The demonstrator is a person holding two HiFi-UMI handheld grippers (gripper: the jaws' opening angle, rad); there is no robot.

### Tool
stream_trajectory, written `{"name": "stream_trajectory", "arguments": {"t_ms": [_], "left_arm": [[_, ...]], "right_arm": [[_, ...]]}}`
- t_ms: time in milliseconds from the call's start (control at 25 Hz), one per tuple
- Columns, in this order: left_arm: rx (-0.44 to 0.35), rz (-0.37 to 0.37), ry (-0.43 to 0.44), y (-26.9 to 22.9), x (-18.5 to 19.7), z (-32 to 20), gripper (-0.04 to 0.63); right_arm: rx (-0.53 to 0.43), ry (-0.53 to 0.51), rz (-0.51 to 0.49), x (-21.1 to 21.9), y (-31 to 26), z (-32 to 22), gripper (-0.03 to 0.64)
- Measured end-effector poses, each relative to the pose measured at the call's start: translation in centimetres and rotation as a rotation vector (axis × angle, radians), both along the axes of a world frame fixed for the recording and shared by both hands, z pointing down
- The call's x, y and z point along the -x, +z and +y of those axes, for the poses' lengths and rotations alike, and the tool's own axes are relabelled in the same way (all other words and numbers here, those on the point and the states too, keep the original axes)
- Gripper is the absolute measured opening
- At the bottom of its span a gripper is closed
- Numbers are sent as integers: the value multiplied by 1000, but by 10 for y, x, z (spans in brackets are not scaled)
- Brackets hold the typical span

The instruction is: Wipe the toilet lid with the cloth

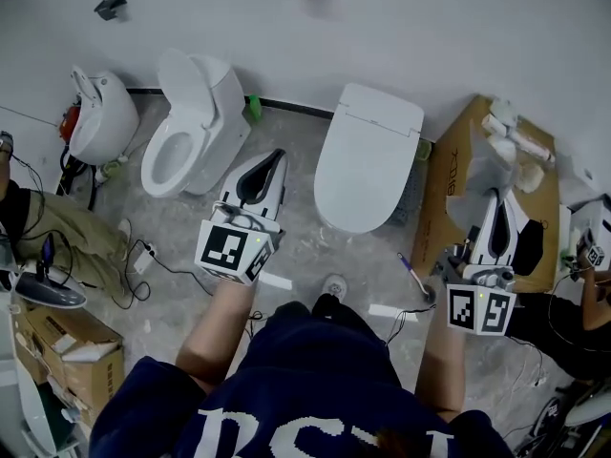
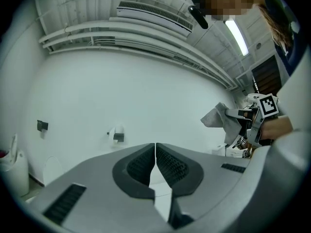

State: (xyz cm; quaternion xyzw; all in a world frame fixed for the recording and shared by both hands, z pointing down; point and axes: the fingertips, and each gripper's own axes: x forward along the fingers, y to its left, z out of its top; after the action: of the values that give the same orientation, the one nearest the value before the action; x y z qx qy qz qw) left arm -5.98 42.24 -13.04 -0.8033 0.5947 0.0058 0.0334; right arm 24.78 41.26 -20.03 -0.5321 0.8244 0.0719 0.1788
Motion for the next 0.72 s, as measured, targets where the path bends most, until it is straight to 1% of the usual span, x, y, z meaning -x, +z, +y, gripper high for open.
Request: {"name": "stream_trajectory", "arguments": {"t_ms": [160, 280, 480, 720], "left_arm": [[0, -1, -29, -2, -6, -24, 25], [7, -9, -33, -1, -11, -40, 25], [7, -17, -44, 0, -7, -71, 25], [-7, -1, -13, 4, 7, -132, 25]], "right_arm": [[-5, -34, -20, -3, -3, -33, 23], [1, -44, -34, -5, 1, -51, 23], [13, -62, -36, 0, 6, -86, 23], [3, -34, -14, 15, 3, -133, 23]]}}
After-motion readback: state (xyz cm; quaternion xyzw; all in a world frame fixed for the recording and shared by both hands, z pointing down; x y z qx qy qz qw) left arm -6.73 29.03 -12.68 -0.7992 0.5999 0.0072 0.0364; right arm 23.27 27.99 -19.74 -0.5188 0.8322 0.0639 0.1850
